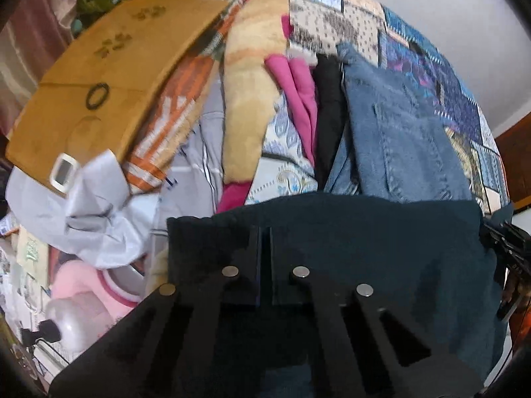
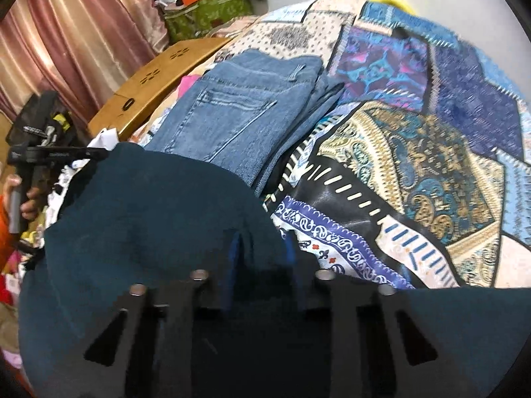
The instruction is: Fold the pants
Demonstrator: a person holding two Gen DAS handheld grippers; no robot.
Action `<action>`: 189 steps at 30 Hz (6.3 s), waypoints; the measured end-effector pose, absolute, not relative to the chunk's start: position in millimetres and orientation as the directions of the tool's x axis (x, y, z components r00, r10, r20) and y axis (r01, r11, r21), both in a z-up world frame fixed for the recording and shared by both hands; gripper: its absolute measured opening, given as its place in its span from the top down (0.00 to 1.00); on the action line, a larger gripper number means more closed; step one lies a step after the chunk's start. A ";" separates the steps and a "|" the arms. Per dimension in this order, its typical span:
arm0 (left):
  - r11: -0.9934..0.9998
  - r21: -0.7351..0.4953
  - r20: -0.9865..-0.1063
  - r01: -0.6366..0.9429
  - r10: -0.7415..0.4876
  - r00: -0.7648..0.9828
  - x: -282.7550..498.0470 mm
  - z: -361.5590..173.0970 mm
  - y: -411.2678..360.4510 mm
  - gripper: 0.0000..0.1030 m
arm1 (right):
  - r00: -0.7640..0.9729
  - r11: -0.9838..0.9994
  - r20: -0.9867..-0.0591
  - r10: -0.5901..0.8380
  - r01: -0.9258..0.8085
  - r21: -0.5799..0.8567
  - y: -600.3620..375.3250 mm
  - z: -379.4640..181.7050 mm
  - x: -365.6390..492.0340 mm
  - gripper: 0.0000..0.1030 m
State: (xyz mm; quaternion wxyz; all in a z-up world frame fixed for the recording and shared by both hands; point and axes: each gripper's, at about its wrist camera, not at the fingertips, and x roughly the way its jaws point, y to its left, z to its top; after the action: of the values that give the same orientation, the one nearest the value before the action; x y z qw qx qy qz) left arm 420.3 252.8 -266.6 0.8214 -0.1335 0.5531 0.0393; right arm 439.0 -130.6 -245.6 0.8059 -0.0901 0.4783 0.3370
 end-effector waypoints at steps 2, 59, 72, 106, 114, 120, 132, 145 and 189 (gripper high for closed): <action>0.965 -0.155 -0.908 -0.210 -0.055 0.415 419.4 -251.4 250.9 1.00 | 0.354 0.768 -0.827 0.437 -0.625 0.138 -129.5 -239.2 438.0 0.94; 0.953 -0.129 -0.735 -0.273 0.093 0.671 406.3 -140.1 282.0 0.88 | 0.534 0.788 -0.735 0.418 -0.615 0.001 -132.5 -144.6 414.8 0.95; 0.967 -0.081 -0.732 -0.241 0.106 0.673 297.5 -118.7 258.8 0.88 | 0.515 0.790 -0.726 0.455 -0.610 0.062 -154.1 -125.7 310.5 0.94; 0.947 -0.108 -0.843 -0.303 0.074 0.532 179.0 -190.3 236.8 0.57 | 0.435 0.805 -0.748 0.502 -0.552 0.218 -173.8 -186.7 166.9 0.71; 0.978 -0.058 -0.820 -0.201 0.068 0.569 210.1 -170.2 188.2 0.21 | 0.594 0.895 -0.703 0.391 -0.423 0.141 -238.2 -151.8 191.9 0.34; 0.989 -0.056 -0.823 -0.140 0.034 0.568 248.3 -163.3 153.7 0.09 | 0.651 0.963 -0.717 0.250 -0.242 0.117 -296.1 -149.1 240.9 0.29; 1.000 0.017 -0.854 0.025 0.001 0.521 329.3 -184.6 76.1 0.09 | 0.558 0.992 -0.821 0.123 -0.042 0.120 -360.6 -183.5 342.8 0.29; 0.975 0.091 -0.890 0.202 -0.011 0.455 350.5 -223.9 3.0 0.09 | 0.491 0.990 -0.864 0.111 0.019 0.138 -386.8 -229.4 391.0 0.80; 0.937 0.064 -0.904 0.344 -0.092 0.417 281.4 -223.0 -106.5 0.09 | 0.561 0.958 -0.777 0.286 -0.158 0.239 -373.5 -174.7 218.0 0.34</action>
State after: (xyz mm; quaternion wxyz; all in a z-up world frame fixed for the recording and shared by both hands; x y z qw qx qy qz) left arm 281.4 -106.5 -223.0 0.8332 0.1205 0.5236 -0.1308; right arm 218.0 -373.5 -174.7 0.8806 0.0710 0.4513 0.1262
